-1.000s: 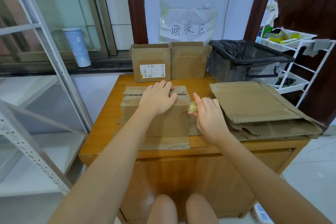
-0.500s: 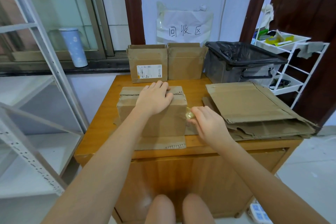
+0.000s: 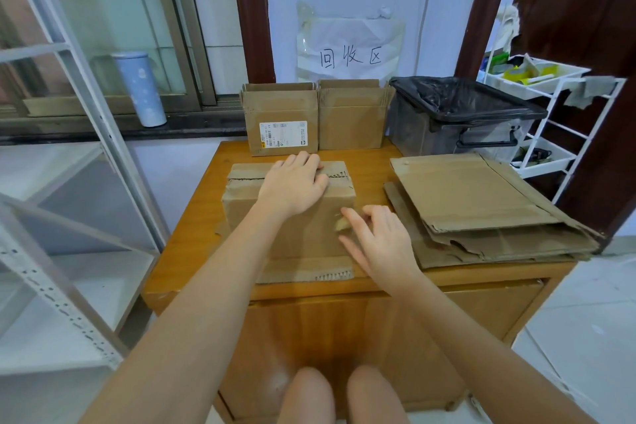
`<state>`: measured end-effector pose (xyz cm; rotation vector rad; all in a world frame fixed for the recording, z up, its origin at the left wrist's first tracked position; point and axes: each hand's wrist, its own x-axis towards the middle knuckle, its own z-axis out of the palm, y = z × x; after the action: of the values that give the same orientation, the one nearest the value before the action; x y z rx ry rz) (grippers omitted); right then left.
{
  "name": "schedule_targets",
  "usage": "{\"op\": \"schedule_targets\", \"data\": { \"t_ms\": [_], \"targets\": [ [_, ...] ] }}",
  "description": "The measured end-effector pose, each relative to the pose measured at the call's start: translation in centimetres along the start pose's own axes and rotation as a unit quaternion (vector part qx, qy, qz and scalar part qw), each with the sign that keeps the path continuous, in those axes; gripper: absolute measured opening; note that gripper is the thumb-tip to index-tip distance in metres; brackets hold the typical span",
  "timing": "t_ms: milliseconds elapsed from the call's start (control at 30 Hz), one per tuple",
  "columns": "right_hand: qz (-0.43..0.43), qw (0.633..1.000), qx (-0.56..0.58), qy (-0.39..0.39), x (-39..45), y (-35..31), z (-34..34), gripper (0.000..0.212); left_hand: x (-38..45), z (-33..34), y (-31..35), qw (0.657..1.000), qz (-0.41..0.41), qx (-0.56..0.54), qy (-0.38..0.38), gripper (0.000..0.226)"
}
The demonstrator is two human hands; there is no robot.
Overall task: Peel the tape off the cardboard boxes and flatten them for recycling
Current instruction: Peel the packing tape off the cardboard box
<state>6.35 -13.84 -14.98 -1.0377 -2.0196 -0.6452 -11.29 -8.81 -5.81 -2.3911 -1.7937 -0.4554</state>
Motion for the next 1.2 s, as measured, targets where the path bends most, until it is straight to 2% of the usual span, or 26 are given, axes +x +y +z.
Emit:
{"op": "schedule_targets", "data": {
  "t_ms": [133, 300, 700, 767, 833, 967, 1067, 1133, 1200],
  "targets": [
    [-0.003, 0.998, 0.005, 0.069, 1.4, 0.3, 0.5, 0.027, 0.0, 0.0, -0.1, 1.0, 0.002, 0.0, 0.0, 0.036],
    [-0.021, 0.99, 0.109, 0.082, 1.4, 1.0, 0.1, 0.025, 0.5, 0.3, -0.3, 1.0, -0.002, 0.004, 0.002, 0.037],
    [0.052, 0.993, 0.103, -0.001, 1.2, 0.6, 0.3, 0.028, 1.0, 0.4, 0.4, 0.999, -0.032, 0.002, 0.025, 0.035],
    [0.086, 0.991, 0.098, -0.032, 1.4, 0.4, 0.4, 0.043, 1.4, 0.6, 0.6, 0.999, -0.045, 0.005, 0.03, 0.036],
    [0.118, 0.987, 0.096, -0.049, 1.7, 0.4, 0.5, 0.048, 1.7, 0.7, 0.9, 0.998, -0.054, 0.01, 0.032, 0.037],
    [0.19, 0.974, 0.093, -0.082, 2.1, 0.3, 0.6, 0.042, 2.3, 0.9, 1.4, 0.997, -0.073, 0.017, 0.026, 0.038],
    [0.289, 0.936, 0.159, -0.122, 2.3, 0.4, 0.5, 0.046, 2.6, 0.9, 1.5, 0.996, -0.08, 0.029, 0.024, 0.038],
    [0.294, 0.932, 0.161, -0.14, 2.5, 0.8, 0.2, 0.036, 2.7, 1.0, 1.5, 0.996, -0.078, 0.036, 0.022, 0.039],
    [0.263, 0.944, 0.153, -0.127, 2.7, 0.9, 0.1, 0.029, 2.8, 1.1, 1.5, 0.996, -0.077, 0.039, 0.021, 0.039]
  ]
}}
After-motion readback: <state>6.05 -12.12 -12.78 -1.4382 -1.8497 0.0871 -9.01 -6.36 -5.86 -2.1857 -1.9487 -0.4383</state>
